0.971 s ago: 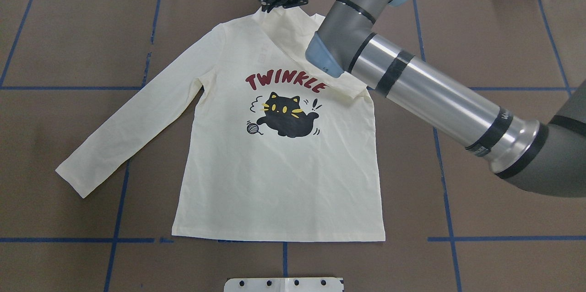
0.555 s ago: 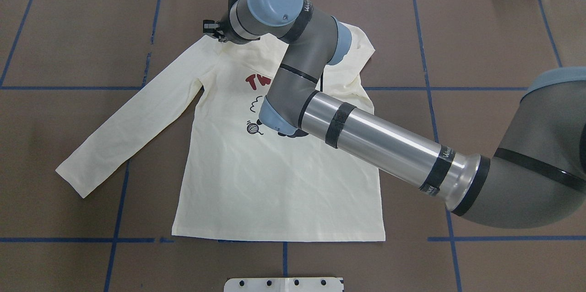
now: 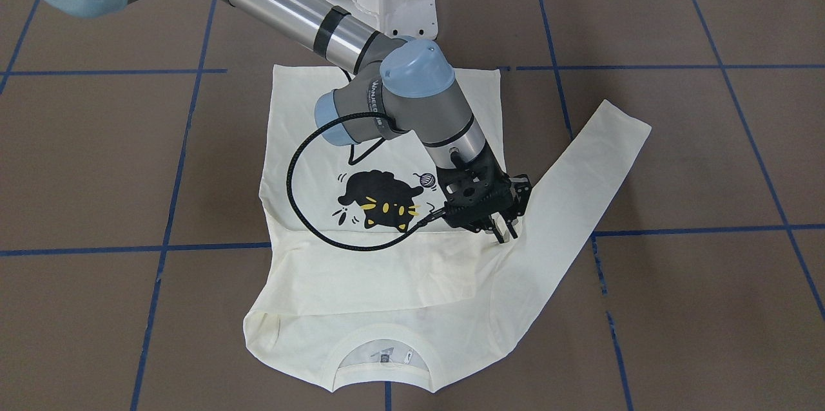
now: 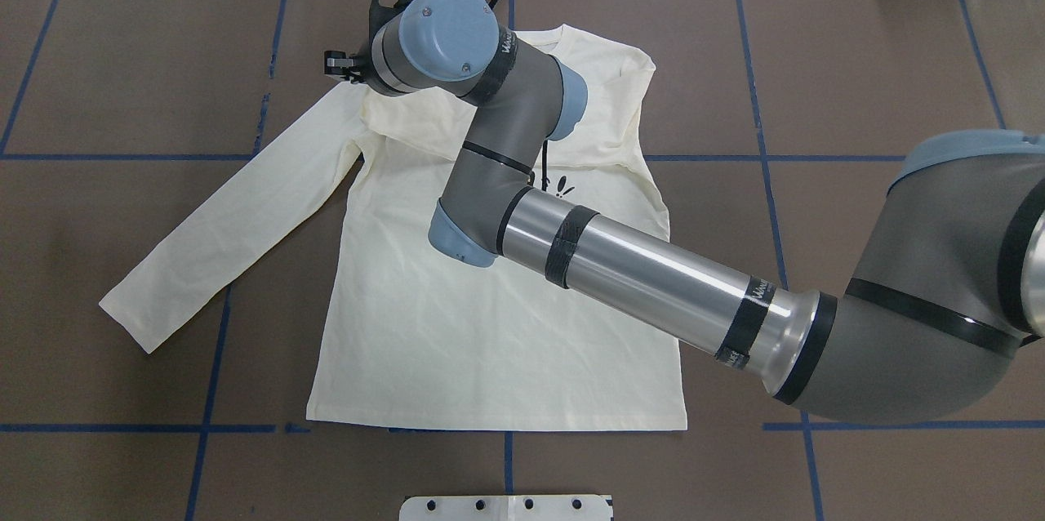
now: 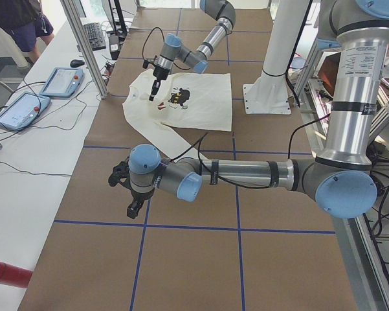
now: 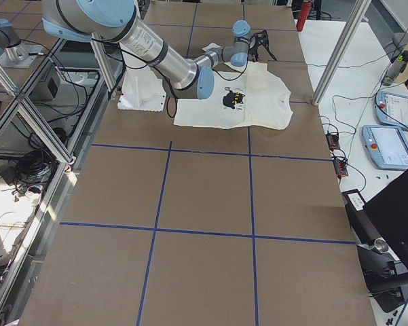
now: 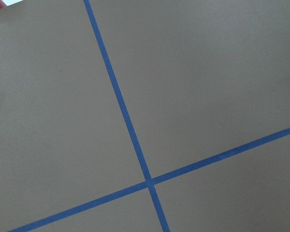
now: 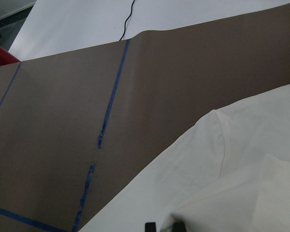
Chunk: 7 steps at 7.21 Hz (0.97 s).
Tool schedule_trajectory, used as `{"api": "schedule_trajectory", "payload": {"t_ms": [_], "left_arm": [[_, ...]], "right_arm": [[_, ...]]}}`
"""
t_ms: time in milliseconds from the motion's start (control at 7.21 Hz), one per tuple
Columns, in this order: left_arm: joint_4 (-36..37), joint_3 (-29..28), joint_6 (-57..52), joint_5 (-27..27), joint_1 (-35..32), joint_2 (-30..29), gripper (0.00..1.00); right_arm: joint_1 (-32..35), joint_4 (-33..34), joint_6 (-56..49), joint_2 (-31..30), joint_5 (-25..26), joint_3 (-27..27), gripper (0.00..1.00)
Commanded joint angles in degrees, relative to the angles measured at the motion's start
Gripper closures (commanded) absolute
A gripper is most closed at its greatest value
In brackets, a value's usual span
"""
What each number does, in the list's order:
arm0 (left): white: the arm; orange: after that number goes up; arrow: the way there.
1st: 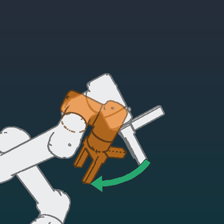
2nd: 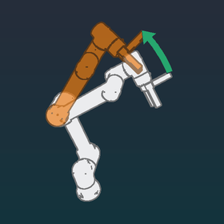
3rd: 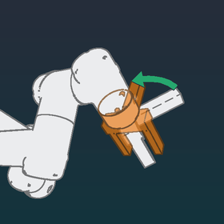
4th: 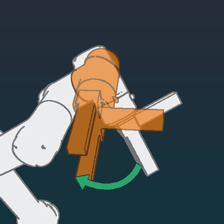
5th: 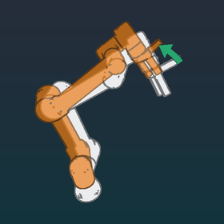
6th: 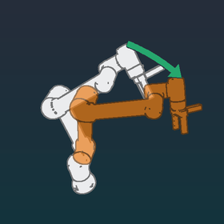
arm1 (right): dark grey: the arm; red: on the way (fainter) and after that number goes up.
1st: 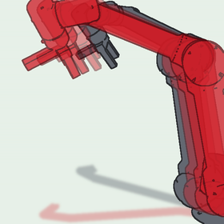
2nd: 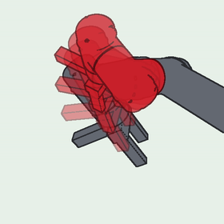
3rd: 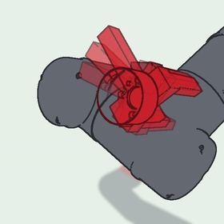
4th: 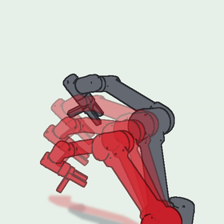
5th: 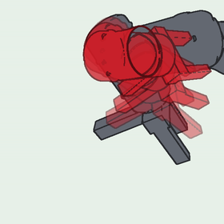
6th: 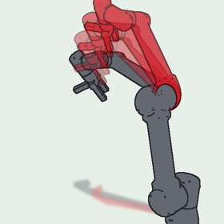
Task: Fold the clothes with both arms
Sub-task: 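Lift the sleeve with the right gripper and fold it across the shirt toward the collar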
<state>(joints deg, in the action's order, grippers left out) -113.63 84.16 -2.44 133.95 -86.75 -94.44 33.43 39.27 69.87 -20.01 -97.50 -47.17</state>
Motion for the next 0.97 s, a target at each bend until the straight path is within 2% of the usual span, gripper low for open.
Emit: {"api": "schedule_trajectory", "payload": {"t_ms": [0,139,416,694,833], "left_arm": [[-4.56,-3.63,1.37,0.0,0.0,-0.13,0.0],[-5.11,-3.3,5.13,0.0,0.09,-0.4,0.0],[-8.6,-2.77,13.3,-0.26,1.05,-0.49,0.0],[-10.29,-2.42,18.06,-2.63,2.97,-0.49,0.0],[-13.69,-1.98,25.22,-2.73,6.21,-0.23,0.0]], "right_arm": [[-0.39,-0.33,0.1,0.15,0.29,0.24,0.0],[-0.3,0.8,0.79,-0.03,-0.14,0.24,0.0],[-0.12,9.21,0.71,-0.9,-1.37,-1.51,0.0],[-0.12,11.69,0.45,-1.43,-1.12,-0.82,0.0],[1.27,17.19,0.19,-1.44,-2.07,-1.69,0.0]]}}
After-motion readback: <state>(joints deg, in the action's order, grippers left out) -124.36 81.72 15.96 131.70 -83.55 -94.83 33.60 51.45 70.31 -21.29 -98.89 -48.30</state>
